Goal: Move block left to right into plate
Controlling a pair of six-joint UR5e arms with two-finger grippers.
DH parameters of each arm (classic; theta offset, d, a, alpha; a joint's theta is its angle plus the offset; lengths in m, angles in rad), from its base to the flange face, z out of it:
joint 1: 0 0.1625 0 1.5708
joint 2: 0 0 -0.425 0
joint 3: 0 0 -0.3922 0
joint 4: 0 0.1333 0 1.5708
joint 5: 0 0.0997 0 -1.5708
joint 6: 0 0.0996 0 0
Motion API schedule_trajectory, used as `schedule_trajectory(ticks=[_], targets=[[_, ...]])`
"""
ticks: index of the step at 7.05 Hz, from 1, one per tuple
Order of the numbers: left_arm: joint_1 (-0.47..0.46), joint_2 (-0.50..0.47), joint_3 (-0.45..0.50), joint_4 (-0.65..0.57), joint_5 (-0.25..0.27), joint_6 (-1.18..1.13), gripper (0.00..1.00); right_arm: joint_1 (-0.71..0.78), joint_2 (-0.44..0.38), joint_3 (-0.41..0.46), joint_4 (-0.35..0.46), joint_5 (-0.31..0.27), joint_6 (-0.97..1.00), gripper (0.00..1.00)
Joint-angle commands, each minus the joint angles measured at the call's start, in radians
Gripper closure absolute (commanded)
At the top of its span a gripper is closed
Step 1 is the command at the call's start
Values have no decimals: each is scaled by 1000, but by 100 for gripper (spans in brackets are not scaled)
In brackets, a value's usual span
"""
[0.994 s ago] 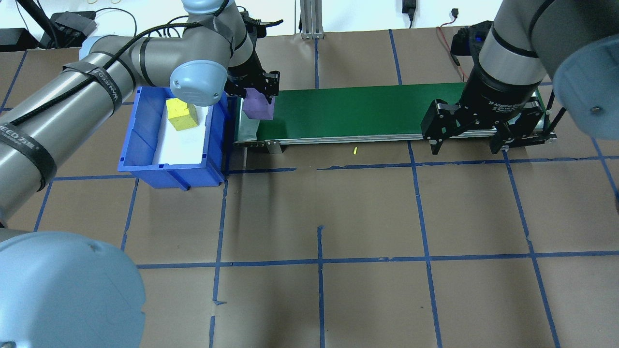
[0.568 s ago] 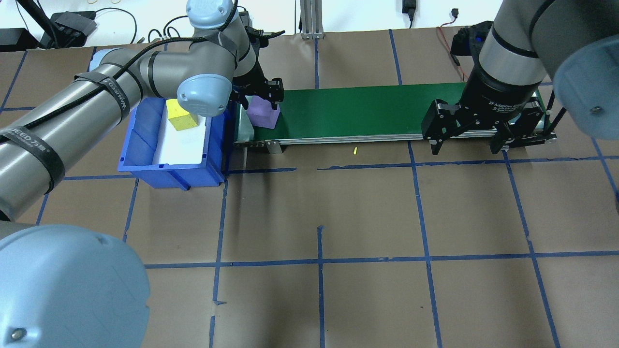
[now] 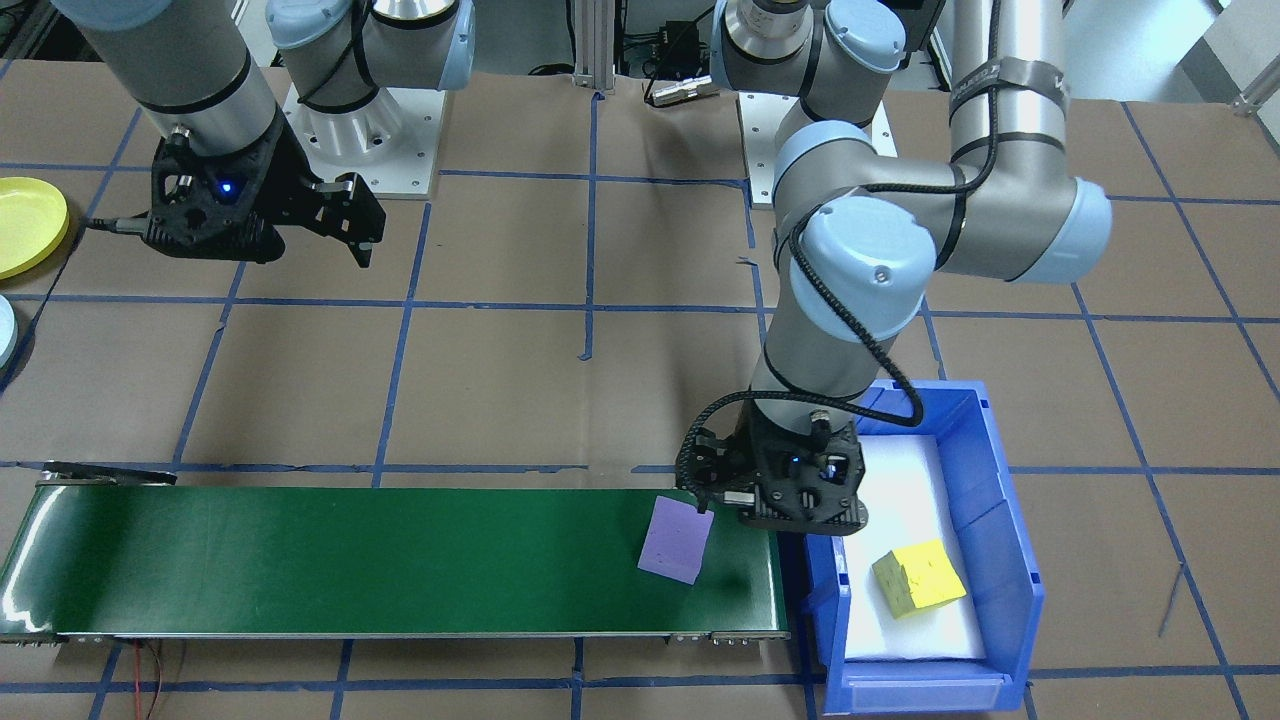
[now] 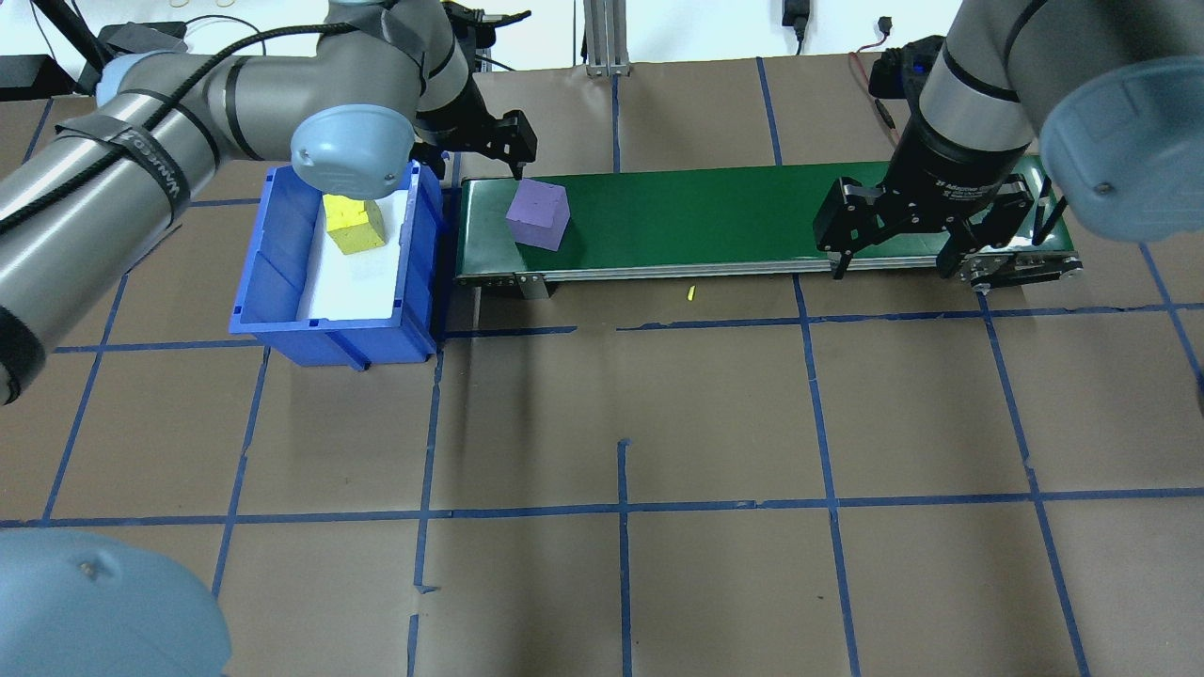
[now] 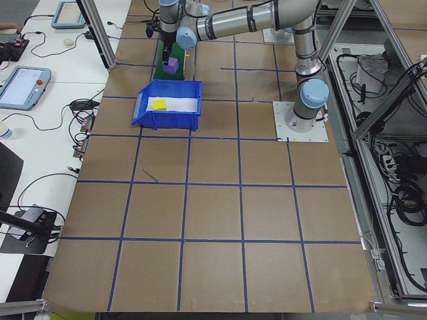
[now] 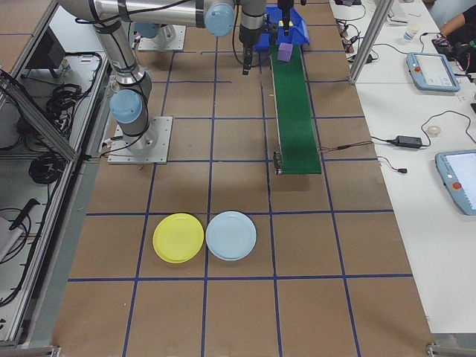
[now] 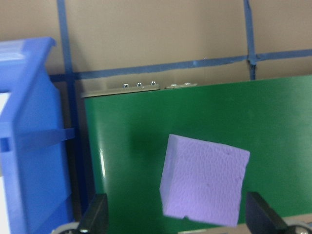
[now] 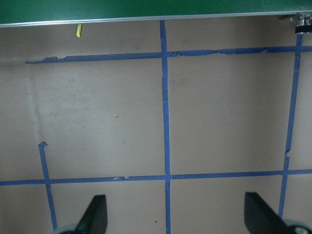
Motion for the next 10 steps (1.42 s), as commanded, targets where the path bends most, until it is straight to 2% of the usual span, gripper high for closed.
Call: schedule_trajectory(ticks=[1,2,3,5,6,7,8,10], targets=[[122,11,6,-32,28,4,0,1,121,-10,-162,137,27,0],[194,-15,-2,-30,17,7,0,2,181,-16,-267,167,36,0],[220,-38,7,-27,19,-1,0,2,249,-42,-344,208,39,0],[231,-113,7,40,17,-10,0,2,381,-146,-379,245,93,0],[235,-130,-8,57,7,-27,0,2,424,-167,-388,320,124,0],[239,-149,-13,84,-16,-33,0,4,455,-167,-446,330,128,0],[250,-152,-14,91,-16,-38,0,2,482,-167,-469,337,127,0],[257,-153,-42,95,-15,-42,0,2,493,-159,-472,351,127,0]])
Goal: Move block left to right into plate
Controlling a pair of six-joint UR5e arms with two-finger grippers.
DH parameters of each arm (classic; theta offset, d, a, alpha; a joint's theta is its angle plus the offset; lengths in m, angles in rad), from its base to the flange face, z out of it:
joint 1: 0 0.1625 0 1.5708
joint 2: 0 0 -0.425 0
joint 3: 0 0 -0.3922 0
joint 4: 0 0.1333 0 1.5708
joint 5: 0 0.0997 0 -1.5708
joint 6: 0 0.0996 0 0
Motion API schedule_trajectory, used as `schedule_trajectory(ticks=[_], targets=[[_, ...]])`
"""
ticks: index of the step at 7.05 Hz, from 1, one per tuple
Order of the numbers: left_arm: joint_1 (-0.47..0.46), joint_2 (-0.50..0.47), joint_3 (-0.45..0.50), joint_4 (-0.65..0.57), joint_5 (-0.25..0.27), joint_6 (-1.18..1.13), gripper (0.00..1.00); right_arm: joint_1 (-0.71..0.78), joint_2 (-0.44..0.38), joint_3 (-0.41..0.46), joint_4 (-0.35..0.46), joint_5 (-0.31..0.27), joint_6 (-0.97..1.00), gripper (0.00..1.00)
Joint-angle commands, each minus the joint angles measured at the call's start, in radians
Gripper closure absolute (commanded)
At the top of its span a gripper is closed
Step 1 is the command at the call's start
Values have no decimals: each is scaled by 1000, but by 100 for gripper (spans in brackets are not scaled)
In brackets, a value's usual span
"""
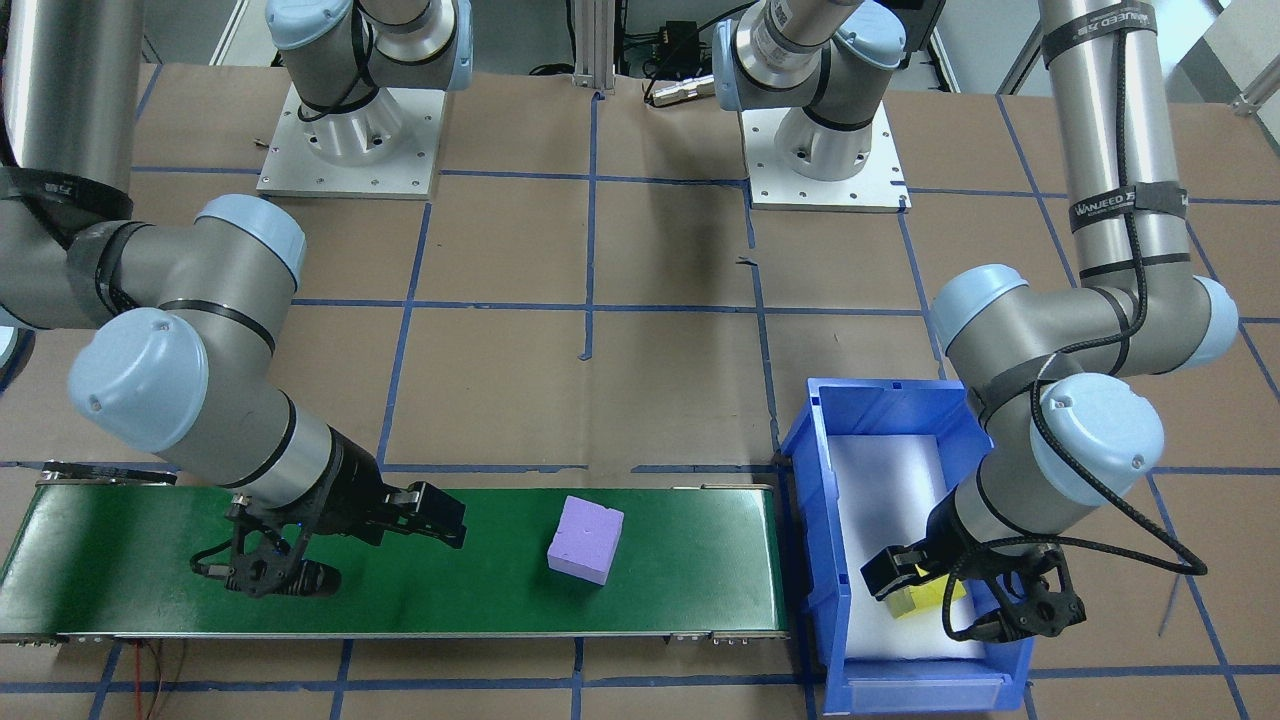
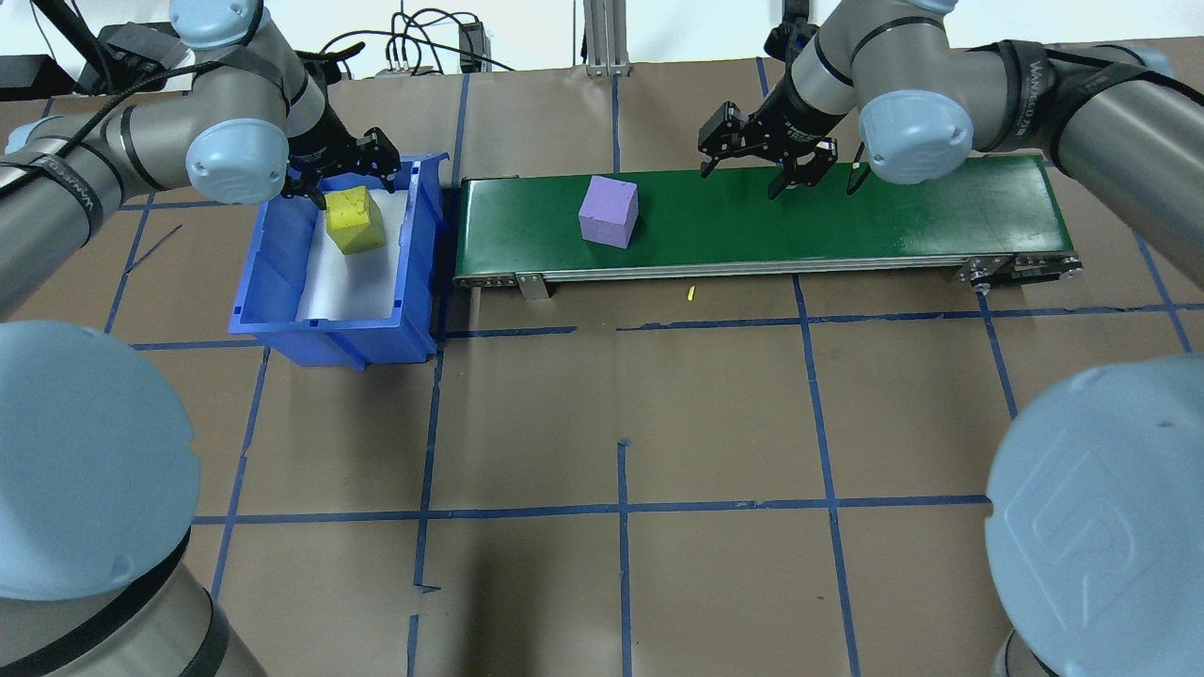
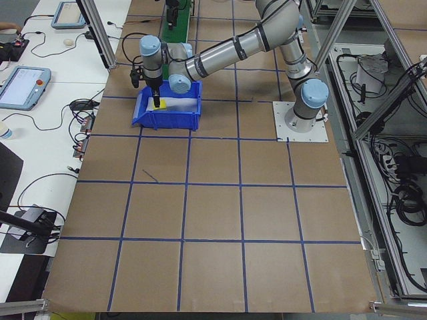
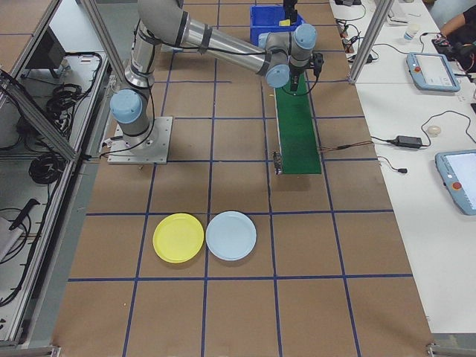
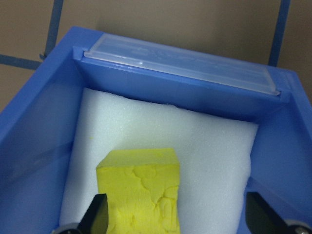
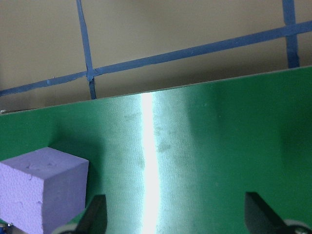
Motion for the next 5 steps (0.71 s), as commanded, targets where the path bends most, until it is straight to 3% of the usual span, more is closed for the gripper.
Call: schedule_trajectory(ticks=[1,4,5], targets=[[11,-2,-21,5,0,-2,0,0,9,8,-6,7,1,0],[11,-2,5,3,9,-5,0,0,4,34,-4,7,36,0],[11,0,7,3,5,-13,0,0,-3,35,-4,4,173,0]])
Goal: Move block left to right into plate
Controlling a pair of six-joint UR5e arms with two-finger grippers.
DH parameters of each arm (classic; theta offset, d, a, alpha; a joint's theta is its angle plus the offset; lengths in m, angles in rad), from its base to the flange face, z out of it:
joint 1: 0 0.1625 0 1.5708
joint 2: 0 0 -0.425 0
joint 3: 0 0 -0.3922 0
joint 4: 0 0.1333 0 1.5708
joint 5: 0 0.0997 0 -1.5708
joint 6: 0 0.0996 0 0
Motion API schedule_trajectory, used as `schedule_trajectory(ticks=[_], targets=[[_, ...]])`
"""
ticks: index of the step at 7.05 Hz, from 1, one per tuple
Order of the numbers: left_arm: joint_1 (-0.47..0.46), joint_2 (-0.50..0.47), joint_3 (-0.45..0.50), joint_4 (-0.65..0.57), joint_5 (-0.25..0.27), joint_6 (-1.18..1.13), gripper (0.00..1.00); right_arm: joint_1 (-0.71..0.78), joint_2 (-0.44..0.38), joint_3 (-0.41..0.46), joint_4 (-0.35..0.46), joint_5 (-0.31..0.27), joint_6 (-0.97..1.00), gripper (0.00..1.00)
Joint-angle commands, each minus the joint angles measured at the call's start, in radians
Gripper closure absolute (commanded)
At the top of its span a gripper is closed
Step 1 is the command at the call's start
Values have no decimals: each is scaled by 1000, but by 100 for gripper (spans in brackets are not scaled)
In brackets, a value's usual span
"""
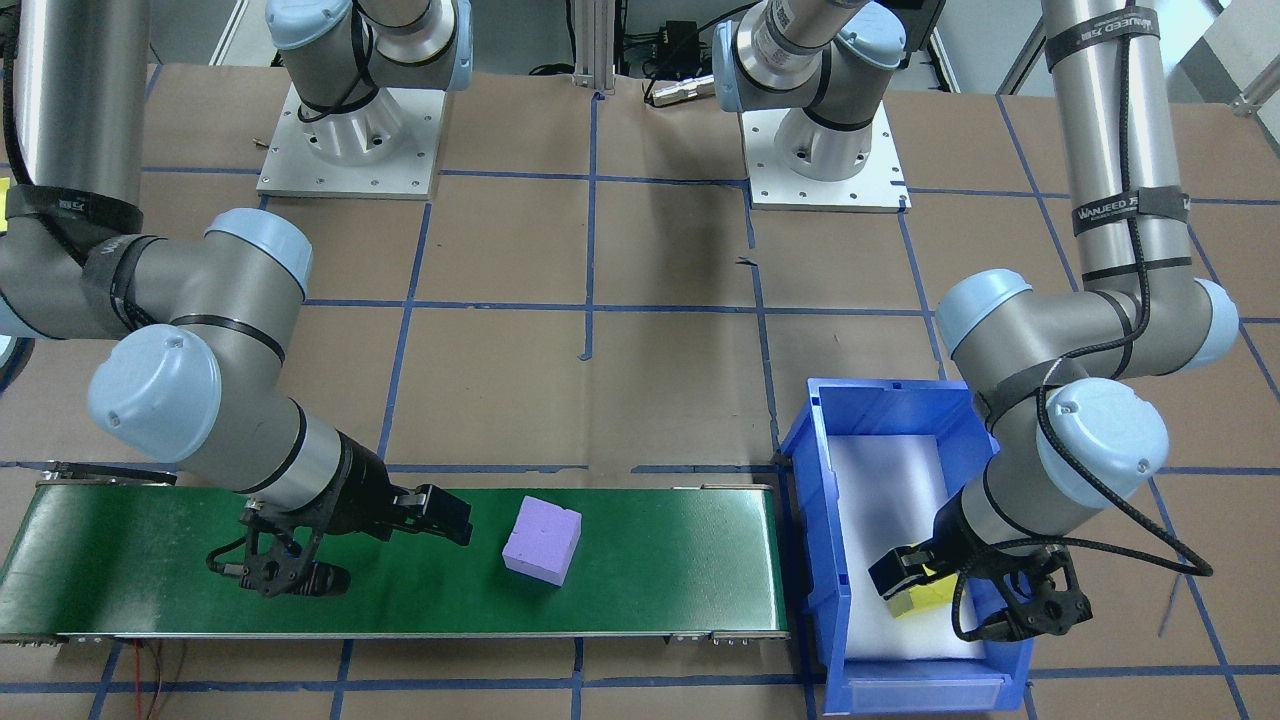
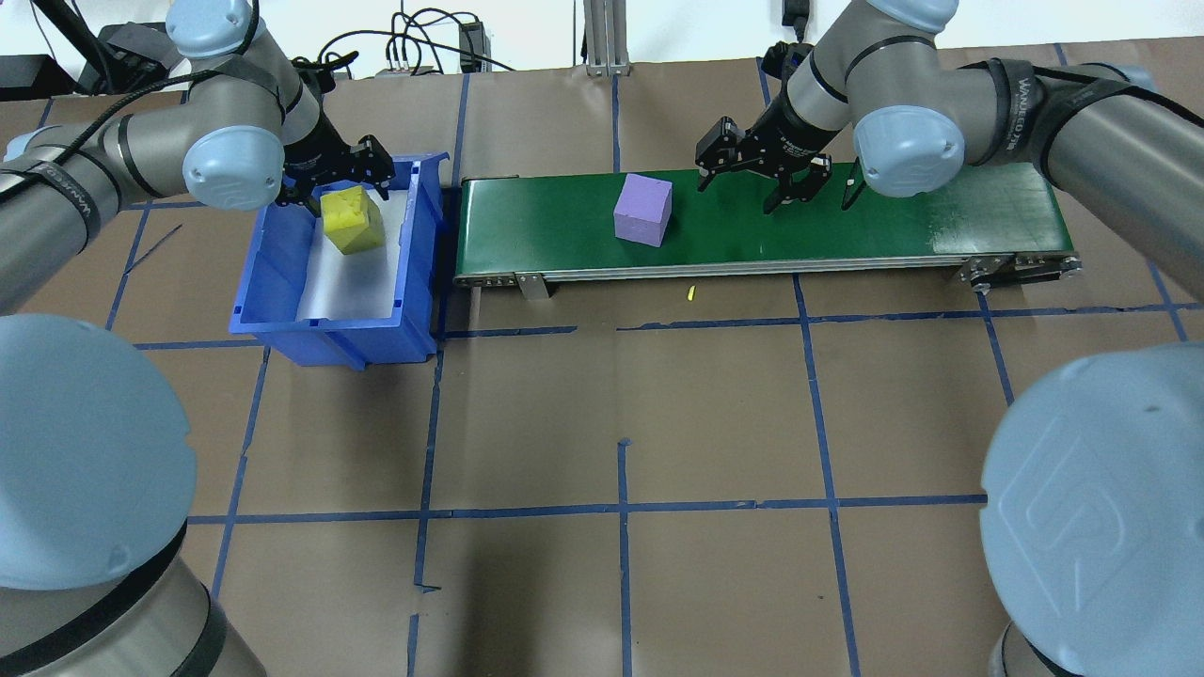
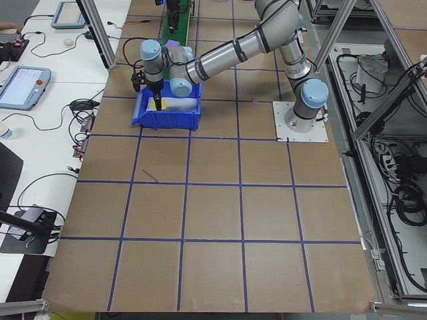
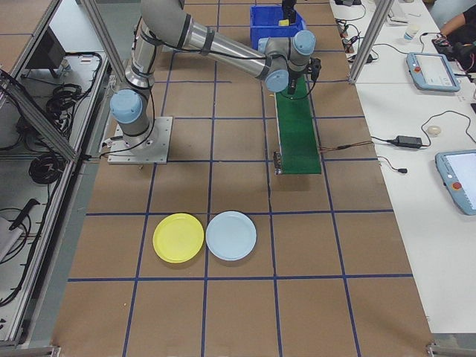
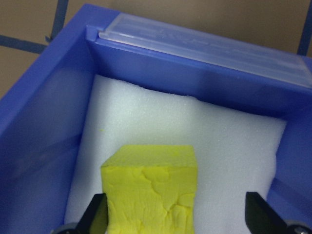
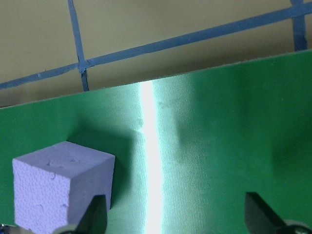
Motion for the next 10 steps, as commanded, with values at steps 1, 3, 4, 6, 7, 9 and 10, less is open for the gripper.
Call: schedule_trajectory(ticks=[1,3,4,6,7,9,10], targets=[[0,1,3,-1,1,-5,0,0,-7,5,1,-2,160,0],[0,-23,-13,3,-3,-4,2,0,-6,2,2,1,162,0],[0,-32,-12,3,-3,-2,7,0,-4,2,2,1,162,0],[0,-32,-6,4,0,14,48,0,-3,1,2,1,158,0],[0,-17,7,3,1,21,60,0,-1,-2,1,1,158,0],[-3,93,11,-57,3,19,61,0,3,-5,1,1,157,0],[-4,160,9,-139,-5,21,61,0,5,-8,1,2,155,0]])
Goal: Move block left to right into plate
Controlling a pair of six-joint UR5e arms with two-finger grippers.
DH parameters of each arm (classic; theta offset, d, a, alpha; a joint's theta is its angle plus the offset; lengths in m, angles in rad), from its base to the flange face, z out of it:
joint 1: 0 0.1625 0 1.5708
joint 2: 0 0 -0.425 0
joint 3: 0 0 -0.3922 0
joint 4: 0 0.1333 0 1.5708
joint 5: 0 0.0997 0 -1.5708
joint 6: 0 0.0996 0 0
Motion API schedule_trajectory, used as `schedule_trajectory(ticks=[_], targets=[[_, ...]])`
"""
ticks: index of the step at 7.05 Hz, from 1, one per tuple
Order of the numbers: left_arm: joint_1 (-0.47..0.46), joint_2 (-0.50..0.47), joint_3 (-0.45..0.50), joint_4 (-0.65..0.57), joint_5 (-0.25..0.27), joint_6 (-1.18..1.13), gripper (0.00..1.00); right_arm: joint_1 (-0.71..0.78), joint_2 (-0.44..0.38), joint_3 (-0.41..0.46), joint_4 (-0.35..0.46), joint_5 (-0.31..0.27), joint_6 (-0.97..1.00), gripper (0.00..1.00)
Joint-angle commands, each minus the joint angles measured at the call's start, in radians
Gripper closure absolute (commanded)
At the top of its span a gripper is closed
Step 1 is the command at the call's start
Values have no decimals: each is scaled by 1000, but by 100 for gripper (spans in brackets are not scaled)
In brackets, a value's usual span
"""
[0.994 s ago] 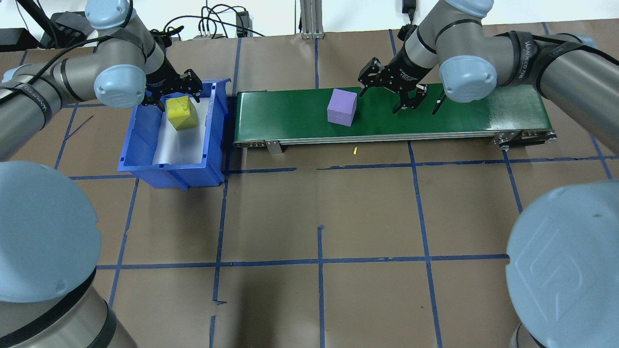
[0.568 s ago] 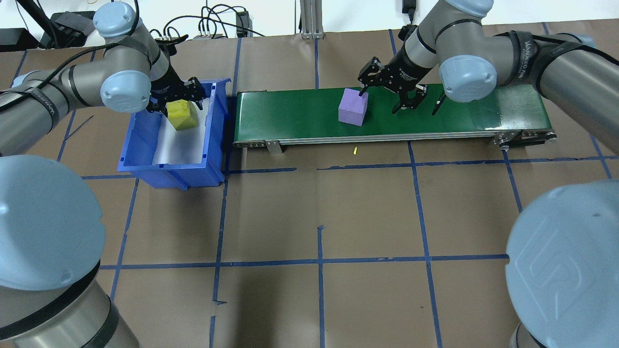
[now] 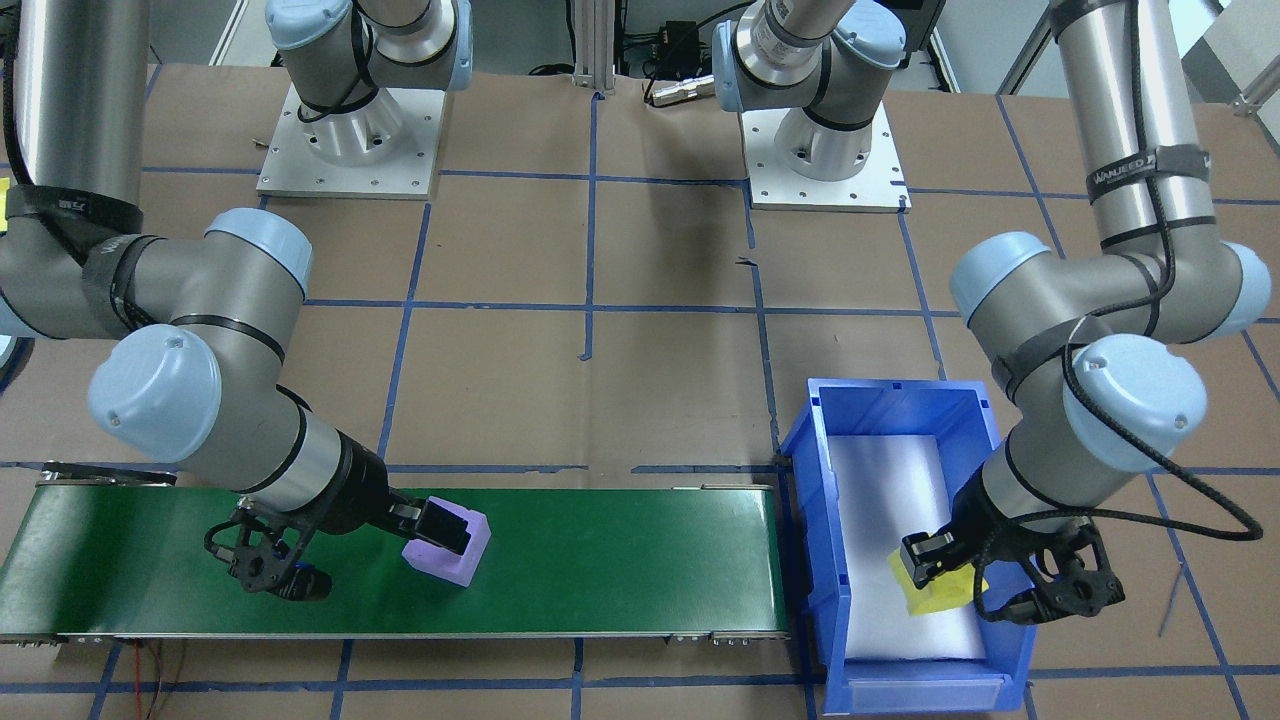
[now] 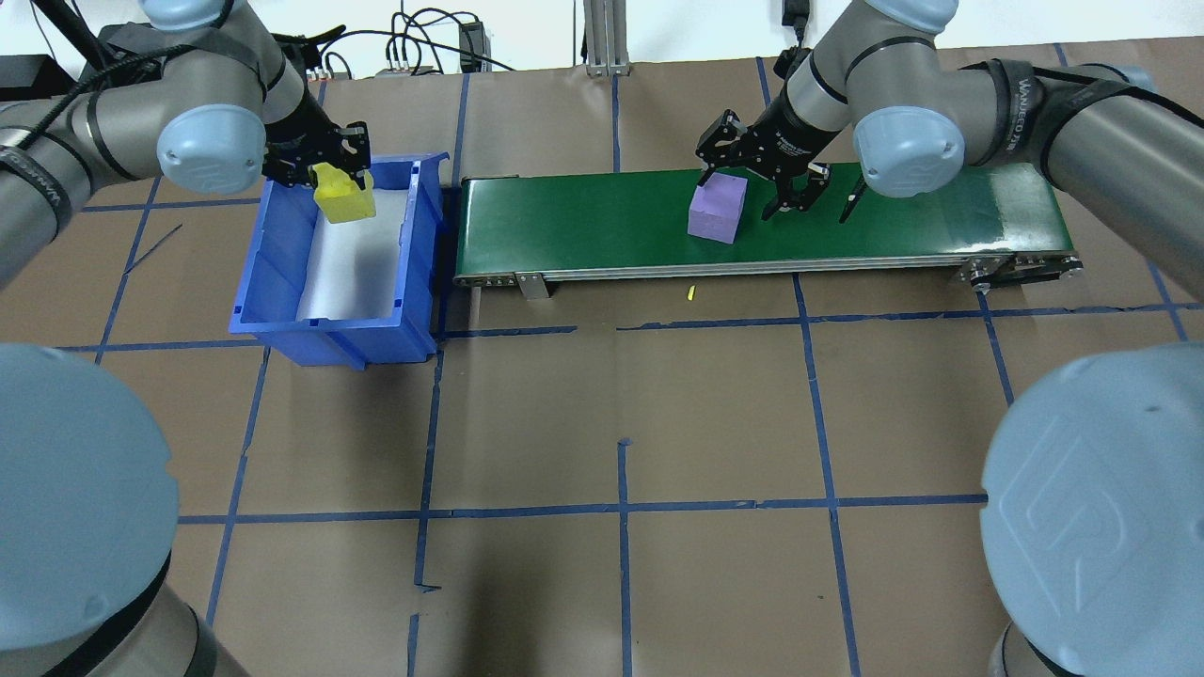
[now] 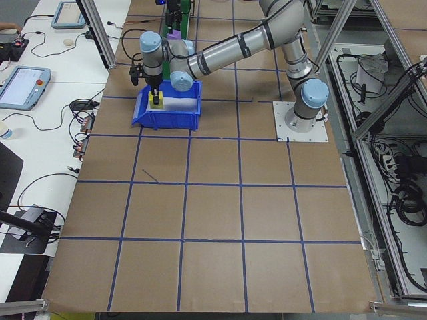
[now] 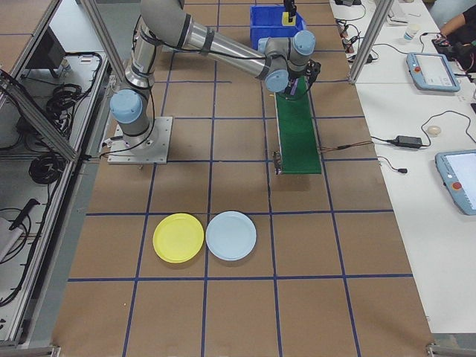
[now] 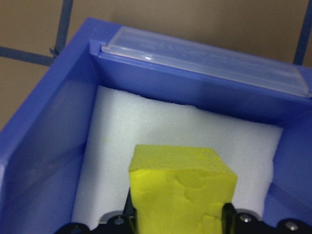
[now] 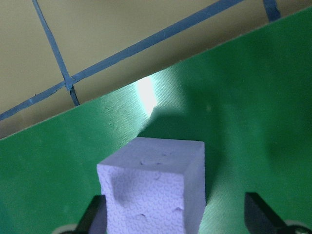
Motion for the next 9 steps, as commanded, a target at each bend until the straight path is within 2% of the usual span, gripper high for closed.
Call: schedule_trajectory(ticks=[1,2,3,4,5,6,8,9], targets=[[-25,129,1,-110,-10,3,61,0,7,-3,0,1,-10,0],[-72,163,-5,-126,-10,3,60,0,14,2,-12,-2,-24,0],[-138,165,-8,-138,-10,4,61,0,16,17,-26,-22,-122,8],[-165,155,-17,-138,-12,18,61,-2,16,29,-26,-148,-226,27],[-207,142,-19,-126,-10,24,61,-2,13,17,-26,-208,-272,49],[-255,121,-11,-109,-9,11,60,-15,-5,8,-23,-283,-358,60],[-310,63,-8,-52,-10,4,60,-104,-108,29,-2,-508,-688,61],[-338,21,-8,-1,-10,3,60,-202,-164,64,8,-583,-889,63]])
